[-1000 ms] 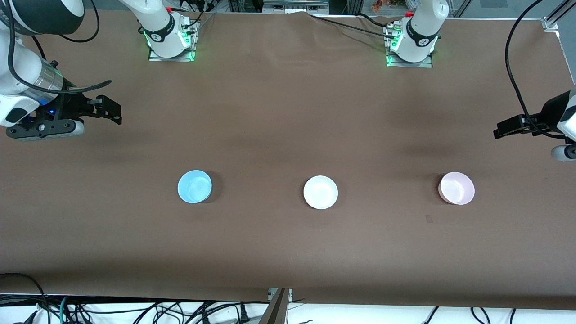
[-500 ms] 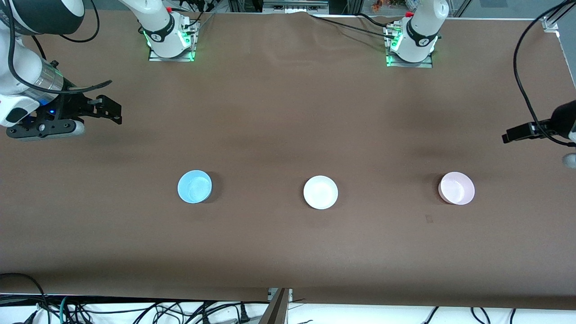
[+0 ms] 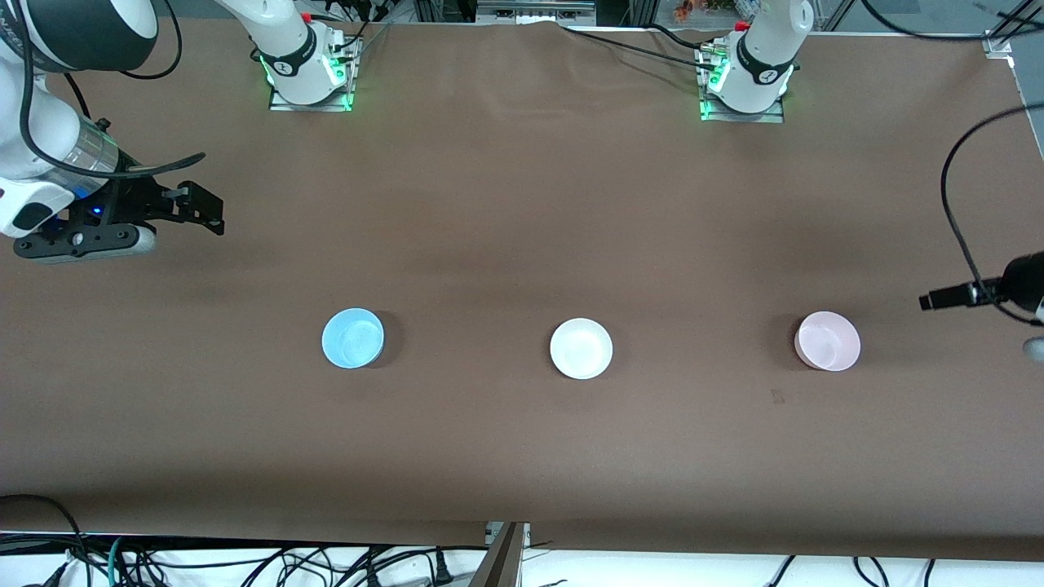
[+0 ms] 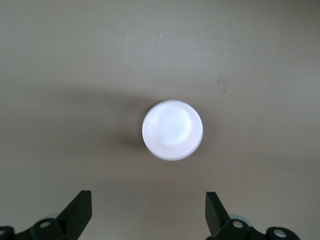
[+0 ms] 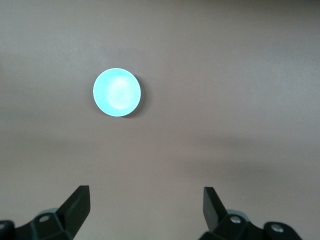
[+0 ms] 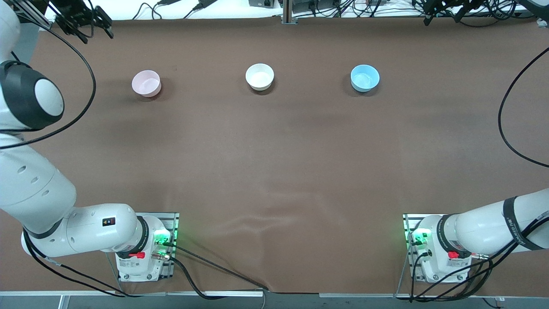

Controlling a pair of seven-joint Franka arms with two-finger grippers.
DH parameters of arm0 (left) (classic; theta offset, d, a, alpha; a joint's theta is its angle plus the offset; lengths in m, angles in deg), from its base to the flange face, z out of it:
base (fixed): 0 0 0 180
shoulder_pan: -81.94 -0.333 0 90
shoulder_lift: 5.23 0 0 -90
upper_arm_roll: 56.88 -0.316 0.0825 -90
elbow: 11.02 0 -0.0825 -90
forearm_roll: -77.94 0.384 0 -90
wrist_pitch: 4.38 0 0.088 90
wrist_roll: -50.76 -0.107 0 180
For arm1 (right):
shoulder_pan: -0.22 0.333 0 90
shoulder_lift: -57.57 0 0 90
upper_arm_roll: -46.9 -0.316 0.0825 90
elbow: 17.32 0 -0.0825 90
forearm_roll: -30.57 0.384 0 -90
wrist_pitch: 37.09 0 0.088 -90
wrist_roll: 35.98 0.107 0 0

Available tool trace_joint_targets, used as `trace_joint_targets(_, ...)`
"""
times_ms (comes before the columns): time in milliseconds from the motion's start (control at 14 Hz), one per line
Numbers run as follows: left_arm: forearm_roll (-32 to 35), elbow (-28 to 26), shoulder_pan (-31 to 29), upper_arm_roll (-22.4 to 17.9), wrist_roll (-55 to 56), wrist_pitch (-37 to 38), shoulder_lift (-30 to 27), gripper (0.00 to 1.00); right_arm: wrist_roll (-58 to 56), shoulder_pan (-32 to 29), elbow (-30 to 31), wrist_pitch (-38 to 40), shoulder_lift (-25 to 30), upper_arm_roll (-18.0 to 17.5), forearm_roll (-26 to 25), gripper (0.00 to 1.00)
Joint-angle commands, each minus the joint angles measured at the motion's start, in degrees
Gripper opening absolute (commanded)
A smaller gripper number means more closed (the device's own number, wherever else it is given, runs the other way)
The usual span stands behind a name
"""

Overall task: Stack pink and blue bowls on white bowl
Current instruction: 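Reach the left gripper to the pink bowl and grasp its rim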

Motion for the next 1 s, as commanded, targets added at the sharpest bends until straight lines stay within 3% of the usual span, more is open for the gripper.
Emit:
trace_joint_targets(0, -2.81, -2.08, -0.26, 0.18, -1.97, -7.84, 4.66, 1.00, 0.38, 0.10, -1.22, 0.80, -0.58, -0.15, 0.67, 1.00)
trace_joint_targets(214, -7.11, -2.52, -0.17, -0.52, -7.22, -12.77, 9.32, 1.00, 0.73, 0.10, -1.04, 0.80, -0.84, -0.15, 0.58, 1.00)
trace_joint_targets(571, -11.33, -13.84, -0.43, -0.79, -15.48, -28.15, 10.48, 1.00, 0.47, 0.19, -1.22, 0.62, -1.10, -0.15, 0.58, 1.00)
trace_joint_targets(929, -14.59, -17.02, -0.52, -1.84, -20.42, -28.34, 10.30, 0.97, -0.15, -0.16, -1.92, -0.08, -2.69, -0.06, 0.76, 1.00)
